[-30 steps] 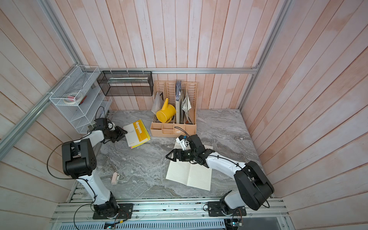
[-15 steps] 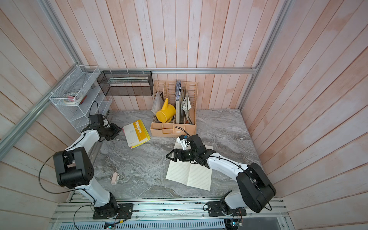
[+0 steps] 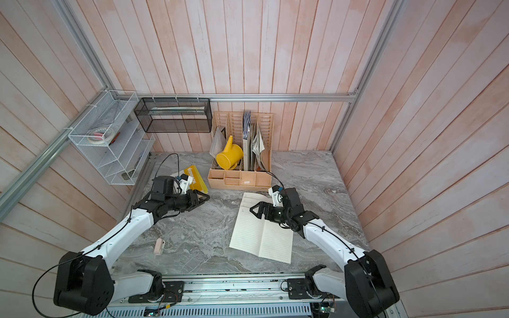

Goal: Close the notebook
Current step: Move the notebook to the center of the board.

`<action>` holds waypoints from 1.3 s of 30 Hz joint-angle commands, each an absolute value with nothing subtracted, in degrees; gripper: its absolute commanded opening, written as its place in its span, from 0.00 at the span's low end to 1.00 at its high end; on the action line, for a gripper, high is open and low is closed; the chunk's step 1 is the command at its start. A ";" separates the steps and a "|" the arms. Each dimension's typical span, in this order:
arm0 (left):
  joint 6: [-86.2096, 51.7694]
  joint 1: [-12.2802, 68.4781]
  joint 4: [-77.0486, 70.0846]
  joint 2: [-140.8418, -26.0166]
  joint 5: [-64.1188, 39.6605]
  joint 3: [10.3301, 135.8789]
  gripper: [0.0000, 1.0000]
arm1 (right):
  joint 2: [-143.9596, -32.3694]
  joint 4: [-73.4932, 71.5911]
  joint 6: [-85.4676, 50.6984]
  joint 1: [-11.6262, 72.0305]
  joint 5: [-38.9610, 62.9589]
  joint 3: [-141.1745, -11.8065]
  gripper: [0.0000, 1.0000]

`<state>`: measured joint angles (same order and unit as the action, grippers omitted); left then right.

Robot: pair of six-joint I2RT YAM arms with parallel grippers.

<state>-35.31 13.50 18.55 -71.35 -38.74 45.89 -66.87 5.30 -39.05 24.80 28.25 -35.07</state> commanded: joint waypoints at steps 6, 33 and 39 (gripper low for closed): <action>-43.46 23.09 15.74 -61.56 -41.43 31.66 0.49 | -58.98 12.32 -45.30 22.92 20.93 -27.11 0.98; -53.20 40.67 -2.53 -77.96 -37.43 29.33 0.51 | -49.83 16.87 -48.33 22.89 18.03 -16.64 0.98; -53.96 41.75 -4.30 -79.97 -37.84 30.48 0.51 | -50.10 15.11 -48.60 22.87 19.19 -16.04 0.98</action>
